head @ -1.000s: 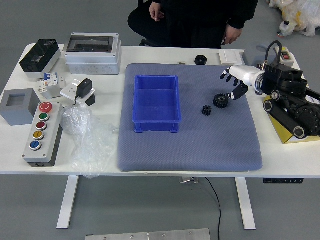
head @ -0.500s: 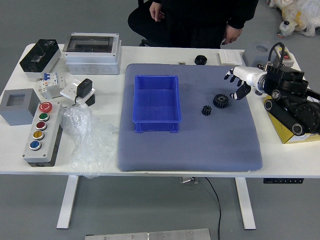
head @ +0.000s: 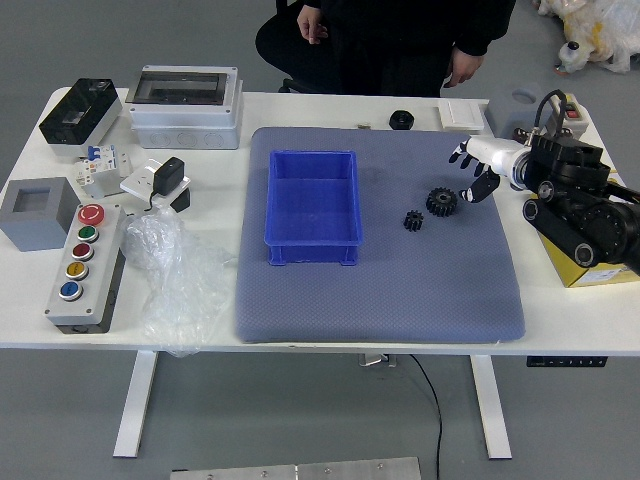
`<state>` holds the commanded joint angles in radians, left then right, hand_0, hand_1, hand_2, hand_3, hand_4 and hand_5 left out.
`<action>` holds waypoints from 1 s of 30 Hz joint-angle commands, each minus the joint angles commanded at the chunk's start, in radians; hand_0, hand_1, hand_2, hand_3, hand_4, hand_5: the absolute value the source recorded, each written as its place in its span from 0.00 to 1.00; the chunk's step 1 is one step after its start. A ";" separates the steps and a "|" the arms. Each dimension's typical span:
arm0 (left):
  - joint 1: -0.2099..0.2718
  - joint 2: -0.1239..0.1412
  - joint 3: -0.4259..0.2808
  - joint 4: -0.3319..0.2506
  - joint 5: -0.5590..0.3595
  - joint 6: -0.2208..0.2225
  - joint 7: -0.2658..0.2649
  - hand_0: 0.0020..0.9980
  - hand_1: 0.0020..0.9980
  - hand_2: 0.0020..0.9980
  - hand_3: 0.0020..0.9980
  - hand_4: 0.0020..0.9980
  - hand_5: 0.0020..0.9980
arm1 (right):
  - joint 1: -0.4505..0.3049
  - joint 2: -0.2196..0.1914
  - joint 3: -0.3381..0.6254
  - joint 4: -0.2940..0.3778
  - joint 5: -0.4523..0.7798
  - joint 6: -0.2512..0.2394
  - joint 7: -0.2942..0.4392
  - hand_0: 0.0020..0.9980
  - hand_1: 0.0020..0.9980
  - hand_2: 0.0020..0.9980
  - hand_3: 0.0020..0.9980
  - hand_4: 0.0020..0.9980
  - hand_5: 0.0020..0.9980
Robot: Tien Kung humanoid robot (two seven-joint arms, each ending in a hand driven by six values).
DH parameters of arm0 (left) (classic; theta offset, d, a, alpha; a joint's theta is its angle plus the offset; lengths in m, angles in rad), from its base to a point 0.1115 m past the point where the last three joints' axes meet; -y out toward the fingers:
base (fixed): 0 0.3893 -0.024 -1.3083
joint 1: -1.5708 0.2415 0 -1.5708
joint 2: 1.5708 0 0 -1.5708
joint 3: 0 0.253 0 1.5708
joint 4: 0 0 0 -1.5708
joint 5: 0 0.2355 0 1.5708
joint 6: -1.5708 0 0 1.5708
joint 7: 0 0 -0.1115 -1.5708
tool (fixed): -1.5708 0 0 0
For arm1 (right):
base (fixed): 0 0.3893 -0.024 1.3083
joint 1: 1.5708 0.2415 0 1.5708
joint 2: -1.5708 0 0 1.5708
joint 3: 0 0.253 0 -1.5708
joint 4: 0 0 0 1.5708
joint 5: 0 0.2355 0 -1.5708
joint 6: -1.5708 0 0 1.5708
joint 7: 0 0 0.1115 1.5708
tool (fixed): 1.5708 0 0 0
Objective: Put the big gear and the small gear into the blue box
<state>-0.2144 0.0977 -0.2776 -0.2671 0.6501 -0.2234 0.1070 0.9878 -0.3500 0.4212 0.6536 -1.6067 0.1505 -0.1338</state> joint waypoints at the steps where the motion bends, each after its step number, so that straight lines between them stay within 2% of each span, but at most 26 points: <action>1: -0.001 -0.001 0.001 0.000 0.000 0.000 0.000 0.86 0.83 0.83 0.78 0.59 0.37 | 0.001 0.003 -0.004 -0.005 0.004 -0.001 0.001 0.68 0.68 0.80 0.85 0.69 0.00; 21: -0.037 -0.017 0.030 0.000 -0.009 -0.002 0.001 0.86 0.83 0.83 0.78 0.59 0.37 | -0.002 0.039 -0.032 -0.057 0.061 -0.004 0.006 0.70 0.69 0.82 0.87 0.69 0.00; 22: -0.039 -0.018 0.031 0.000 -0.009 -0.002 0.001 0.86 0.83 0.83 0.78 0.60 0.37 | -0.002 0.040 -0.033 -0.059 0.063 -0.004 0.006 0.73 0.71 0.85 0.90 0.68 0.00; 27: -0.048 -0.020 0.038 0.000 -0.010 -0.002 0.001 0.86 0.83 0.83 0.78 0.60 0.37 | 0.004 0.044 -0.038 -0.069 0.076 -0.001 0.005 0.73 0.71 0.85 0.90 0.68 0.00; 28: -0.049 -0.021 0.038 0.000 -0.010 -0.002 0.001 0.86 0.83 0.83 0.78 0.60 0.37 | 0.005 0.045 -0.038 -0.070 0.078 -0.001 0.005 0.74 0.73 0.89 0.92 0.68 0.00; 30: -0.049 -0.021 0.039 0.001 -0.011 -0.001 0.001 0.86 0.83 0.83 0.78 0.60 0.37 | 0.007 0.047 -0.041 -0.073 0.082 0.000 0.005 0.74 0.73 0.89 0.92 0.68 0.00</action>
<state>-0.2634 0.0764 -0.2383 -0.2665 0.6396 -0.2248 0.1081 0.9944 -0.3028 0.3803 0.5806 -1.5242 0.1501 -0.1291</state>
